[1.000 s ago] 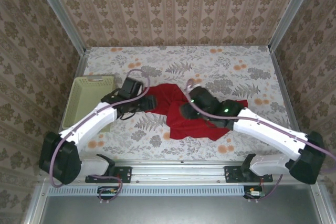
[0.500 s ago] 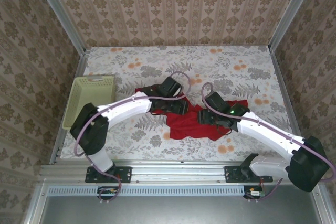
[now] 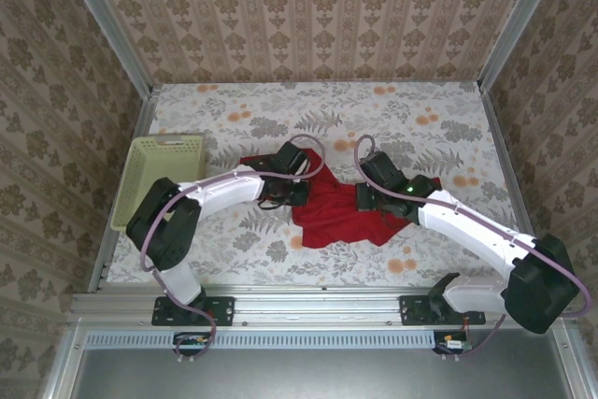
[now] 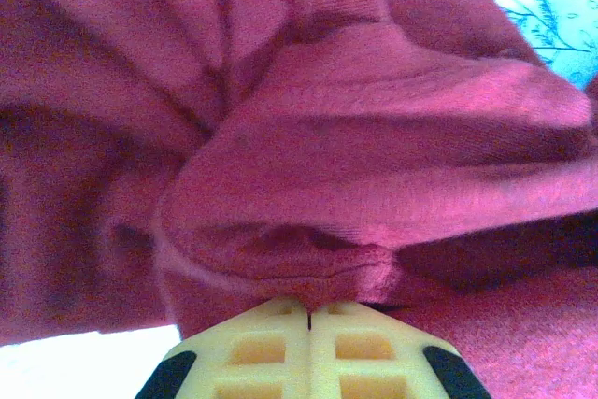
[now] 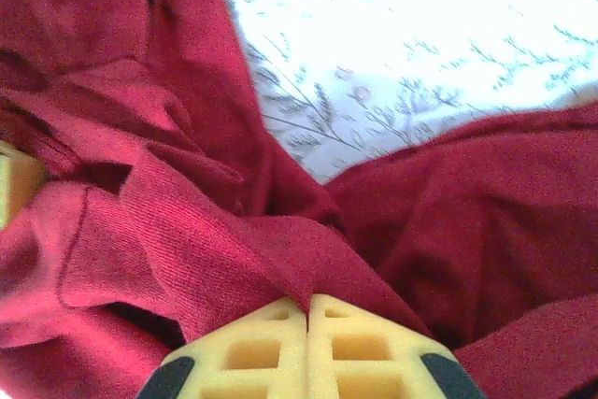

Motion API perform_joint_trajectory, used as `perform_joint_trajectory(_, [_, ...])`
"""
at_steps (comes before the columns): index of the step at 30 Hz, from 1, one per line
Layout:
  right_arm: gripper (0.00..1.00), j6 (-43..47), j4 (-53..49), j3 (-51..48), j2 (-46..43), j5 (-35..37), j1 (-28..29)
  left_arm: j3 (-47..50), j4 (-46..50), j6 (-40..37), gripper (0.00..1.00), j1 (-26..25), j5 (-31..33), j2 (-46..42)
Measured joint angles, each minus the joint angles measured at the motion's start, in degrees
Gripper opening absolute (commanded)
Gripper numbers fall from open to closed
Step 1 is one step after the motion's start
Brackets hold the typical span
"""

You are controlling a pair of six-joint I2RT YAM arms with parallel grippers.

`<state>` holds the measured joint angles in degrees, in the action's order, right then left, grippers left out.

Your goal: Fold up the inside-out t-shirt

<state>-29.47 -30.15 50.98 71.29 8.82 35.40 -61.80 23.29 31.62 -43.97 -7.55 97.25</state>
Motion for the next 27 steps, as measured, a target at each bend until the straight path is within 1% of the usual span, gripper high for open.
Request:
perform_joint_trajectory(3, [0.0,1.36,3.48,1.88,-0.11,-3.45,0.28,3.76,-0.37,0.07,0.0,1.99,1.38,-6.34])
perform_joint_trajectory(7, [0.0,2.99,8.35,3.87,-0.98,-6.97,1.22,8.94,-1.05,0.09,0.0,6.51,3.76,-18.47])
perform_joint_trajectory(10, [0.0,3.85,9.49,4.61,-2.51,-7.61,1.2,12.5,-0.98,0.09,0.0,10.1,5.7,-27.17])
perform_joint_trajectory(13, [0.0,3.82,9.4,4.52,-3.65,-7.56,0.48,15.34,-0.57,0.09,0.0,12.66,6.86,-33.2])
perform_joint_trajectory(17, [0.0,3.15,10.27,1.6,-4.46,-7.61,-0.46,17.51,-0.42,0.09,0.0,13.79,6.75,-35.32])
perform_joint_trajectory(21, [0.01,1.86,10.36,-0.31,-1.18,-7.67,-1.88,18.45,-0.61,0.07,0.0,13.79,4.33,-31.65])
perform_joint_trajectory(22, [0.08,1.86,10.27,0.04,0.5,-7.65,-2.32,18.45,-0.68,0.04,0.0,13.77,3.41,-29.99])
perform_joint_trajectory(23, [0.17,1.79,10.08,0.63,2.14,-7.61,-2.69,18.45,-0.74,-0.04,0.04,13.66,2.78,-28.63])
perform_joint_trajectory(24, [0.29,1.75,9.35,2.03,4.61,-7.52,-3.17,18.43,-0.72,-0.39,0.1,13.42,2.01,-27.06])
perform_joint_trajectory(25, [0.38,1.95,8.5,3.96,7.15,-7.21,-3.56,18.32,-0.46,-0.85,0.19,12.96,1.49,-25.83])
perform_joint_trajectory(26, [0.44,2.34,7.69,6.03,9.35,-6.86,-3.93,18.01,0.07,-1.49,0.28,12.37,1.27,-24.76])
perform_joint_trajectory(27, [0.49,2.64,7.13,8.22,11.39,-6.45,-4.17,17.33,1.05,-2.4,0.4,11.39,1.29,-23.8])
